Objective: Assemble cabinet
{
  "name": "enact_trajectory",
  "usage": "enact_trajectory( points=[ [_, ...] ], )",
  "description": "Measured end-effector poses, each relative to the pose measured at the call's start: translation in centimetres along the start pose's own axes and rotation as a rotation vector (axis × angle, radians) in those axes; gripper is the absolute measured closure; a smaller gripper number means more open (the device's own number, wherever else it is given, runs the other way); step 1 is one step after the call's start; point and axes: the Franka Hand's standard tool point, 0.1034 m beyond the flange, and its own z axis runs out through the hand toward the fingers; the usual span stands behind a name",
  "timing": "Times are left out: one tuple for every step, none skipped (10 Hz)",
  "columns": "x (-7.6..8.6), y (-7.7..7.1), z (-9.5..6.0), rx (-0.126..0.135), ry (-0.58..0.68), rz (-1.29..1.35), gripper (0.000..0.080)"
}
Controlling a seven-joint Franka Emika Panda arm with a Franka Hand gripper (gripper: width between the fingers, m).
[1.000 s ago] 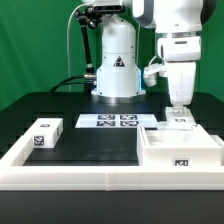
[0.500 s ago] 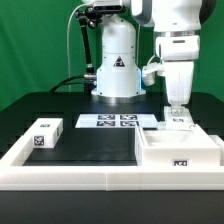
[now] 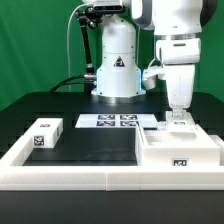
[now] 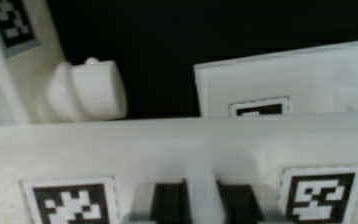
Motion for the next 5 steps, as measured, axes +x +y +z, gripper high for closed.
enact_trajectory(
  points=[
    [-0.1, 0.5, 0.0, -0.008, 0.004, -0.021, 0.0729],
    [-0.1, 1.2, 0.0, -0.014, 0.008, -0.04, 0.0729],
    [-0.1, 1.7, -0.1, -0.019, 0.01, -0.053, 0.0729],
    [-0.1, 1.7, -0.1, -0.021, 0.011, -0.049, 0.0729],
    [-0.1, 1.7, -0.1, -0.021, 0.011, -0.049, 0.0729]
  ],
)
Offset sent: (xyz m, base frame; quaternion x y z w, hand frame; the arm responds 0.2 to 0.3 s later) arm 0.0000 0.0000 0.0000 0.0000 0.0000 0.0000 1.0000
